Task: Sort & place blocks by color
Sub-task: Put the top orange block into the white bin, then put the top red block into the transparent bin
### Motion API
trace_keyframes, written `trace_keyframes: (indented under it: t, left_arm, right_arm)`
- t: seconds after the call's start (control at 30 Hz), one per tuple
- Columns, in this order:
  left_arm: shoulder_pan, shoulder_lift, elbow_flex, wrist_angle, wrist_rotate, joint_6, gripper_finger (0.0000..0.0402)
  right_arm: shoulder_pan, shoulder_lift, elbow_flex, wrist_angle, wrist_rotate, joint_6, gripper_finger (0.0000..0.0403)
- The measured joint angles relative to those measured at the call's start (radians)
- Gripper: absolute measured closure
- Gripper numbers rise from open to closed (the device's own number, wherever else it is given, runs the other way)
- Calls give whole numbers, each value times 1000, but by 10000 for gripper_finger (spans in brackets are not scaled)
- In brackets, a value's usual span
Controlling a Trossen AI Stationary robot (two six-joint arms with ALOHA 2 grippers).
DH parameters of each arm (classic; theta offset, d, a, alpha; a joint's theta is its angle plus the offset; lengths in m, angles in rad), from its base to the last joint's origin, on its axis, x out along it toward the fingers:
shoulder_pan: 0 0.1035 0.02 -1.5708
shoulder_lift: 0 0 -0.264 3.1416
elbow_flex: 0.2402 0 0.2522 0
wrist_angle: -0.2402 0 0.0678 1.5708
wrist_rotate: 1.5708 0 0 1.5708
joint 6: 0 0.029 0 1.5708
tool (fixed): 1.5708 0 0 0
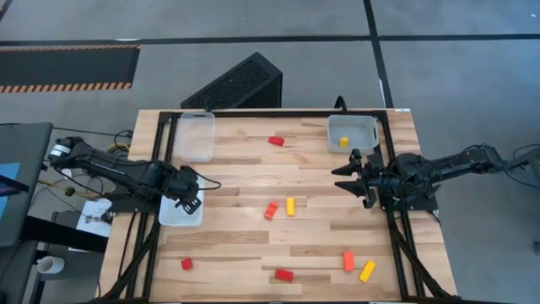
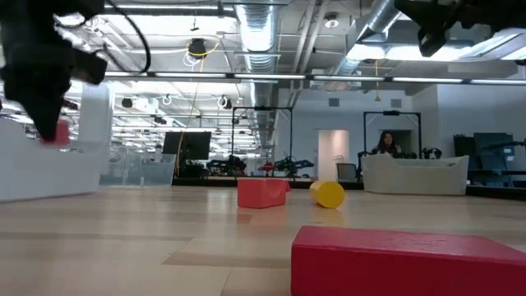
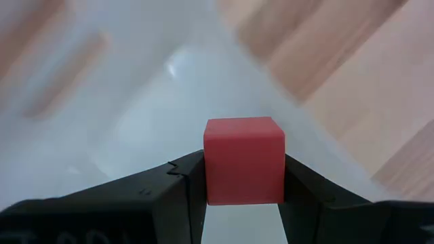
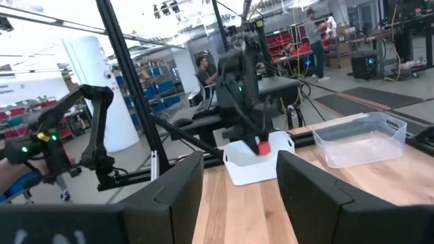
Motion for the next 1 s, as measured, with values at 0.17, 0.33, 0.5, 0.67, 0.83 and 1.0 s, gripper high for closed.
trace_keyframes:
  t: [0.17, 0.33, 0.5, 0.67, 0.83, 1.0]
  left_arm:
    - [4, -21, -75, 98, 8, 7, 287]
    - [23, -45, -84, 95, 8, 4, 287]
    - [33, -51, -84, 103, 24, -42, 270]
    - [33, -50, -84, 104, 21, -60, 226]
    - [34, -50, -36, 105, 39, -83, 193]
    - [34, -50, 103, 64, -53, -46, 191]
  right_arm:
    - [0, 0, 0, 1, 0, 0, 194]
    - [0, 0, 0, 1, 24, 0, 194]
    - [0, 0, 0, 1, 27, 0, 194]
    - [0, 0, 0, 1, 32, 0, 194]
    - [0, 0, 0, 1, 42, 1, 194]
    - [0, 0, 0, 1, 42, 1, 194]
